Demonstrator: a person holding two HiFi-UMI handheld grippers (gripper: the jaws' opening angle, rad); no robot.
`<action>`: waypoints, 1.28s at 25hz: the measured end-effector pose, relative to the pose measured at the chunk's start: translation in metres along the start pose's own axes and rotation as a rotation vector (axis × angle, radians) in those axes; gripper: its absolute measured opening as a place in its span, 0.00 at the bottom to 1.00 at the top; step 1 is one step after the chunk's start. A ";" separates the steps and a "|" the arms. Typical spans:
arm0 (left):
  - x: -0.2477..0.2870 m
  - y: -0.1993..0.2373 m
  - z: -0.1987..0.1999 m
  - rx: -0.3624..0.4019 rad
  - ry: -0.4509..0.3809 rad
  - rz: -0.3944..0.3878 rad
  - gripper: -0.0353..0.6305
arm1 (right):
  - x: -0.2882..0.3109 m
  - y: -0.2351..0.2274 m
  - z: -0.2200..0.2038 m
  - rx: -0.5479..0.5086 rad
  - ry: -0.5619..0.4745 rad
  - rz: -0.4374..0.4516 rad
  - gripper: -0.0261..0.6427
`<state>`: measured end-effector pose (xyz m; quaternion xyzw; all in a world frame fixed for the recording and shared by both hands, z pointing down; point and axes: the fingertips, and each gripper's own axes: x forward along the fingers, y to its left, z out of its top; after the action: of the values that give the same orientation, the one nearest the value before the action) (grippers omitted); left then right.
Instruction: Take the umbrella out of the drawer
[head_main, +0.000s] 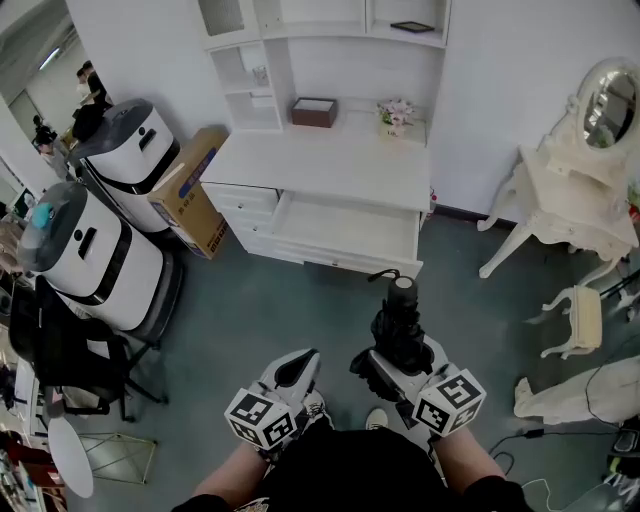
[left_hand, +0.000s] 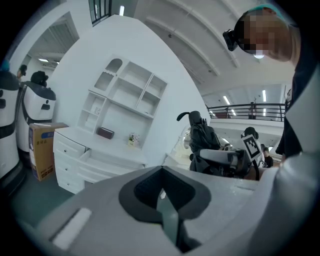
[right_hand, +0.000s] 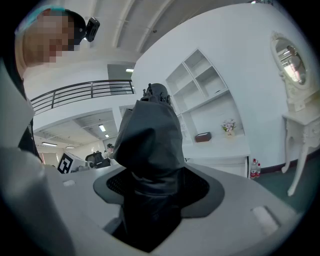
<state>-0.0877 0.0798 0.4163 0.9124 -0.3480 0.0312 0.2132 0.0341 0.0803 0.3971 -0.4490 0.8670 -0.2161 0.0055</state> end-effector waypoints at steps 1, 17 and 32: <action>0.000 -0.006 -0.003 -0.002 -0.002 0.008 0.05 | -0.005 0.000 -0.002 0.001 0.005 0.011 0.49; 0.004 -0.059 -0.034 -0.015 -0.027 0.085 0.05 | -0.045 -0.006 -0.024 -0.012 0.056 0.114 0.49; 0.002 -0.067 -0.030 -0.002 -0.028 0.082 0.05 | -0.051 -0.003 -0.024 -0.013 0.053 0.125 0.49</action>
<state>-0.0399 0.1349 0.4193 0.8975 -0.3880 0.0268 0.2079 0.0622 0.1278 0.4105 -0.3881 0.8946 -0.2213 -0.0069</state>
